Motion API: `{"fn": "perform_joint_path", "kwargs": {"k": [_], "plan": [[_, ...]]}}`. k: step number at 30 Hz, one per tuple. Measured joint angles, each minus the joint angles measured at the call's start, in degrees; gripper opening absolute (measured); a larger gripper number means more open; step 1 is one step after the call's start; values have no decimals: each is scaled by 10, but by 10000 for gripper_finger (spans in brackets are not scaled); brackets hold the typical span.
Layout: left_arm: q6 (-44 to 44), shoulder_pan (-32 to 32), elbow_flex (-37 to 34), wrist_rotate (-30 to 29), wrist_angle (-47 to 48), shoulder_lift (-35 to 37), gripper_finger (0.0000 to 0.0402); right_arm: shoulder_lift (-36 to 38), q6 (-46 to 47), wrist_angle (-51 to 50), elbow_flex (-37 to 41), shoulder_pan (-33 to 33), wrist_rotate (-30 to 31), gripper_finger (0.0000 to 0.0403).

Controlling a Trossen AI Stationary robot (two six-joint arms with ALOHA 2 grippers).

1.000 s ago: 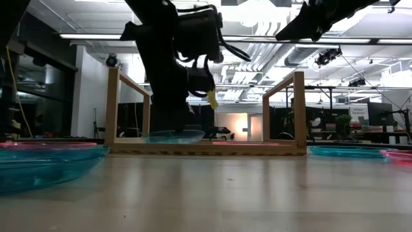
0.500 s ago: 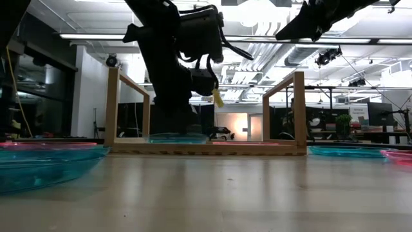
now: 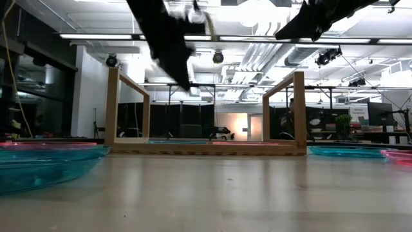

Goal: Place and stack plates onto a shelf
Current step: Stack the blue plate on top of the blue plate on the shelf

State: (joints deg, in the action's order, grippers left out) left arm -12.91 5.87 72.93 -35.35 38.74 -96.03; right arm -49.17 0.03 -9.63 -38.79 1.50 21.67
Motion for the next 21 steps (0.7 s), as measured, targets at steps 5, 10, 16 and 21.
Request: {"fn": "perform_joint_path", "kwargs": {"k": [5,10,16,21], "plan": [[39,23,-34,22,-90,133,127,0,0,0,0,0,0,0],[83,36,-187,68,-294,289,127,0,0,0,0,0,-1,0],[81,22,-358,82,-441,453,127,0,0,0,0,0,-2,0],[66,3,-391,82,-451,539,127,0,-5,4,0,0,-3,0]]}}
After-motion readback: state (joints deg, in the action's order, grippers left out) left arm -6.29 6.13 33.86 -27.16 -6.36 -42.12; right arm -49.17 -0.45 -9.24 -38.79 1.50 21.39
